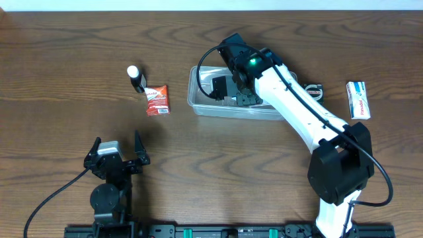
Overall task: Pack container
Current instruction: 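Lower the blue box upright into the container with the right gripper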
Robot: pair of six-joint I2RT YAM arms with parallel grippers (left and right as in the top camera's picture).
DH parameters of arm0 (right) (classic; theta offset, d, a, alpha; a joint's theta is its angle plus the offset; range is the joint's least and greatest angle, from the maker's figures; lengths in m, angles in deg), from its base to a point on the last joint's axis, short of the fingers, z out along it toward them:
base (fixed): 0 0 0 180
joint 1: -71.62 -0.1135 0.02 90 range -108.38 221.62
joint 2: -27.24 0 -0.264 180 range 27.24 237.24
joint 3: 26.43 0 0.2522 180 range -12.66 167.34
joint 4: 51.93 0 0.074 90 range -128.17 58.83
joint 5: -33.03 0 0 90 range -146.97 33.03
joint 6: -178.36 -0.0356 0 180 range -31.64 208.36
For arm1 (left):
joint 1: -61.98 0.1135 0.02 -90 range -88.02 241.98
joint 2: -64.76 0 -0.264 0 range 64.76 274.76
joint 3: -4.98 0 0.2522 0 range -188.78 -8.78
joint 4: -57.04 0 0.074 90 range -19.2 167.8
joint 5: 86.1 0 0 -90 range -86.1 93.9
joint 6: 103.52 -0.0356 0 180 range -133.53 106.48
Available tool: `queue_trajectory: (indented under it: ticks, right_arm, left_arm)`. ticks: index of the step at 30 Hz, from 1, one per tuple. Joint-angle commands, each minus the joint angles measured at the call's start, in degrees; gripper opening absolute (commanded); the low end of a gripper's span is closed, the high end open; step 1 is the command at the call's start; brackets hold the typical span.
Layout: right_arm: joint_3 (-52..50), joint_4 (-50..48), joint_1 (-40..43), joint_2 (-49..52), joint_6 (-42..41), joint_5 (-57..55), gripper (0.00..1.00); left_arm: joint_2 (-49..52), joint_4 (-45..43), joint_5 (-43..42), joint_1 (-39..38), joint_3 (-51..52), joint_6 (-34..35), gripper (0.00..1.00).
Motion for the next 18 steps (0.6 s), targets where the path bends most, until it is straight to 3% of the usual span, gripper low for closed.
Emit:
queue_trajectory:
  ticks: [1, 7, 11, 18]
  right_arm:
    - [0.7, 0.9, 0.3, 0.4, -1.2, -0.4, 0.45]
    - [0.7, 1.7, 0.4, 0.5, -1.2, -0.3, 0.42]
    - [0.7, 1.8, 0.4, 0.5, -1.8, -0.2, 0.31]
    - [0.7, 2.2, 0.7, 0.5, -2.8, 0.7, 0.26]
  left_arm:
    - [-0.3, 1.1, 0.1, -0.2, 1.7, -1.0, 0.98]
    - [-0.3, 1.1, 0.1, -0.2, 1.7, -1.0, 0.98]
    - [-0.3, 1.1, 0.1, -0.2, 1.7, -1.0, 0.98]
    - [-0.3, 1.1, 0.1, -0.2, 1.7, -1.0, 0.98]
